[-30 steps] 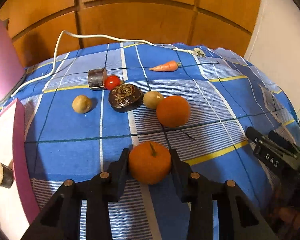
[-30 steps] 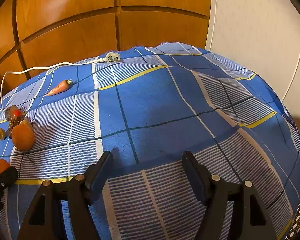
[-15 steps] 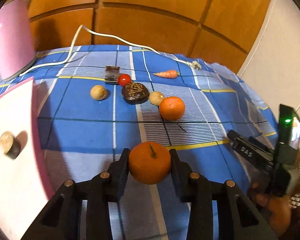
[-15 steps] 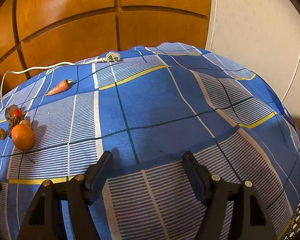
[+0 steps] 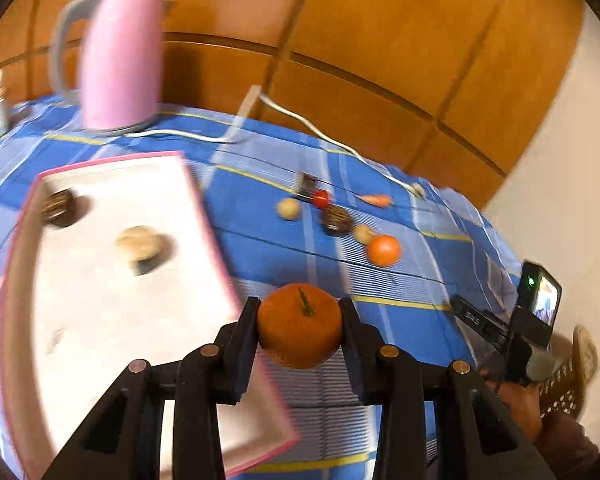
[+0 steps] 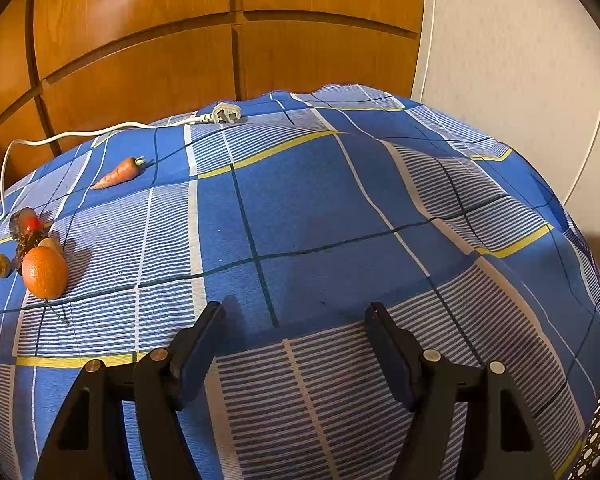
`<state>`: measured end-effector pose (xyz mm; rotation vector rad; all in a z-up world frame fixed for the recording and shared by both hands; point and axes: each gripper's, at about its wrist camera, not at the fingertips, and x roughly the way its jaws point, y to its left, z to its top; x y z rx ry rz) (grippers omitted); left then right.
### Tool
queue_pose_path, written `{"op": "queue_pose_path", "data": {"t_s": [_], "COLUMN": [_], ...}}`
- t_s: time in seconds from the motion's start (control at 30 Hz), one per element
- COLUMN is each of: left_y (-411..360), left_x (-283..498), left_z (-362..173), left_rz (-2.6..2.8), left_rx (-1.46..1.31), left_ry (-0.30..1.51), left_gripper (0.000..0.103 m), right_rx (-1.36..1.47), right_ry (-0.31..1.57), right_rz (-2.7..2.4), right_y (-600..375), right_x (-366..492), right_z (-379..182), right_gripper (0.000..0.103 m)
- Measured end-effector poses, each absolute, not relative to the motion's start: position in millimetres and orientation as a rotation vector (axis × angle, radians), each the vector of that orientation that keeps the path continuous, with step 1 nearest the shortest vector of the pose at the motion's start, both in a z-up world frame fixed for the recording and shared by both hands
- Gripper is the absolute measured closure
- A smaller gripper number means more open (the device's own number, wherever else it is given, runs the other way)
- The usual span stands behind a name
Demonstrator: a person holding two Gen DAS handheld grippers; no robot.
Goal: Organize fruits
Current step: 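Carry the orange into the tray and open the left gripper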
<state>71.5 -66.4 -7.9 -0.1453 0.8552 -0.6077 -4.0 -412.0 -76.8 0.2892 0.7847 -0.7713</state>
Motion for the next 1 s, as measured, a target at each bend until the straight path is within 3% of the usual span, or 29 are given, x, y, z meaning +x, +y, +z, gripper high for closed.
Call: {"op": "queue_pose_path", "data": {"t_s": [0.4, 1.0], "left_y": [49, 53], "left_x": [80, 84], "left_z": [-38, -56], "left_rz": [-0.281, -0.189], "left_rx": [-0.272, -0.297], "left_ry": [0.871, 0.81], "left_gripper": [0.064, 0.063], "right_rx": [0.281, 0.27], "right_ry": [0.799, 0.813], "right_rz": [-0.768, -0.772], "right_y": [-413, -412], "right_x": [-3, -1], "right_z": [-76, -76], "right_gripper": [0.03, 0.03]}}
